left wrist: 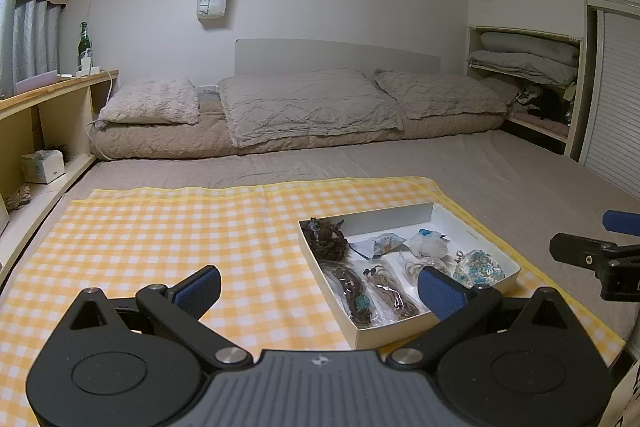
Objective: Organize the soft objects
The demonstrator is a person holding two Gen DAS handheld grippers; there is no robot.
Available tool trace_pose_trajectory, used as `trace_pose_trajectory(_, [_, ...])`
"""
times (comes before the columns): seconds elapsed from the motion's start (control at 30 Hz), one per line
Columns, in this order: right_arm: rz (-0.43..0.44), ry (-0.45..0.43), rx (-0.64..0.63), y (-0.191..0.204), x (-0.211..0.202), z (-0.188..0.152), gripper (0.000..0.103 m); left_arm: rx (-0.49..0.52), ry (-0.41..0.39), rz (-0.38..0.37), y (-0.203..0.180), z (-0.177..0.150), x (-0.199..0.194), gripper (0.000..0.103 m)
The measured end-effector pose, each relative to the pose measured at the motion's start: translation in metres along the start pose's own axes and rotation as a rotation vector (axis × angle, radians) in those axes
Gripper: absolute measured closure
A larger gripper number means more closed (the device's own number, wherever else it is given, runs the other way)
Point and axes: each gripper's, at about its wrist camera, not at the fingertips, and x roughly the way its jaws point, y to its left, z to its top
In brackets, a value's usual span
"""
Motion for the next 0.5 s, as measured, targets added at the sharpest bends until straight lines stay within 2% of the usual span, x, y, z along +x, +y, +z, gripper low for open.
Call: trace_pose_trajectory(0.5, [0.001, 0.002, -0.003, 0.0013, -0.0005, 0.0, 0.0, 0.001, 0.0, -0.001, -0.0008, 0.0004, -0.0004, 0.0])
